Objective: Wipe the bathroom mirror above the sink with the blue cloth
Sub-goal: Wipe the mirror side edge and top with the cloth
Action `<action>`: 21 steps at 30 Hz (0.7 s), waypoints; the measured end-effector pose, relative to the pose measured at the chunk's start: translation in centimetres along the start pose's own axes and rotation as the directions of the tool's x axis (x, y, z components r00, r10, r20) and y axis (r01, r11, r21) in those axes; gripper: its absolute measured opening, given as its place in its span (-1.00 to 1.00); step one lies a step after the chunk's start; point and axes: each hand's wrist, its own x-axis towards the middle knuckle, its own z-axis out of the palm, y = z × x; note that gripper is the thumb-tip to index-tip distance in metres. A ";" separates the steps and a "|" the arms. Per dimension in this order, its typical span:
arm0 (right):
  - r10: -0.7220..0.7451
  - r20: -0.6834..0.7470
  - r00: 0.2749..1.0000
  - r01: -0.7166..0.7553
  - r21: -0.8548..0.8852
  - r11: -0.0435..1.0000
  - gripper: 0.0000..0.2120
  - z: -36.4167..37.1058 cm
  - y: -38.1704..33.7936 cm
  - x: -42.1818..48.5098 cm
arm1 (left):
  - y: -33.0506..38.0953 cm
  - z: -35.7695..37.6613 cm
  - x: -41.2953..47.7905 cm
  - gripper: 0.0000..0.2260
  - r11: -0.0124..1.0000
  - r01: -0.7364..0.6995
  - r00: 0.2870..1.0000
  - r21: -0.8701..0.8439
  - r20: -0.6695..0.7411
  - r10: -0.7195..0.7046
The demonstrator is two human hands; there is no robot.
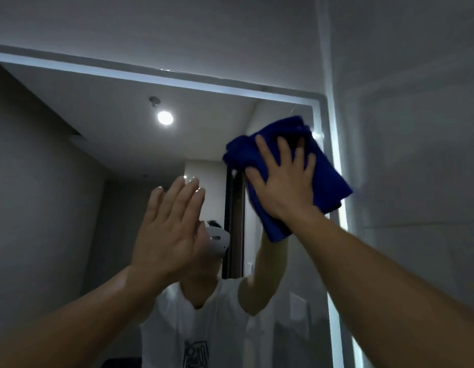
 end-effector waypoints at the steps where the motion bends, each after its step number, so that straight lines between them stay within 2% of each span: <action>1: -0.062 0.006 0.998 0.062 -0.012 0.998 -0.40 0.5 -0.4 -2.4 | 0.3 0.2 -0.5 -0.47 1.000 0.008 1.000 0.000 0.002 -0.008; 4: -0.309 0.044 0.950 0.311 -0.040 0.950 -0.40 1.7 -0.2 -8.7 | 1.0 0.7 -1.9 -0.47 0.999 0.048 0.998 0.008 0.025 -0.049; 6: -0.503 0.145 0.852 0.515 -0.060 0.855 -0.40 1.4 2.3 -7.9 | 1.2 0.8 -2.6 -0.47 0.998 0.023 0.997 0.051 0.067 -0.026; 7: -0.551 0.158 0.819 0.567 -0.081 0.820 -0.39 1.2 3.5 -6.4 | 1.2 0.8 -2.8 -0.47 0.998 0.022 0.996 0.062 0.081 -0.027; 8: -0.531 0.144 0.835 0.546 -0.092 0.833 -0.39 0.8 4.4 -4.7 | 1.1 0.7 -2.9 -0.47 0.997 0.033 0.995 0.065 0.087 -0.039; 9: -0.433 0.116 0.894 0.443 -0.083 0.893 -0.39 0.3 4.9 -3.0 | 1.0 0.7 -2.9 -0.47 0.997 0.048 0.994 0.065 0.092 -0.054; 11: -0.109 0.046 0.993 0.111 -0.056 0.992 -0.39 -0.2 4.8 -0.8 | 1.1 0.8 -3.0 -0.46 0.996 0.069 0.993 0.062 0.097 -0.075; 12: 0.016 0.027 1.000 -0.014 -0.043 0.999 -0.38 -0.2 4.3 -0.5 | 1.1 0.8 -3.0 -0.46 0.996 0.070 0.993 0.060 0.095 -0.076; 13: 0.074 0.021 0.997 -0.073 -0.038 0.997 -0.36 -0.1 3.6 -0.8 | 1.1 0.9 -3.1 -0.46 0.996 0.068 0.993 0.061 0.097 -0.073; 18: 0.051 0.085 0.995 -0.052 0.005 0.999 -0.35 2.3 0.1 -11.2 | 1.0 1.0 -3.1 -0.44 0.995 0.079 0.991 0.068 0.105 -0.086; 21: 0.006 0.217 0.976 -0.013 0.035 0.999 -0.34 3.2 -1.4 -22.2 | 1.1 0.9 -3.0 -0.44 0.995 0.070 0.991 0.068 0.110 -0.077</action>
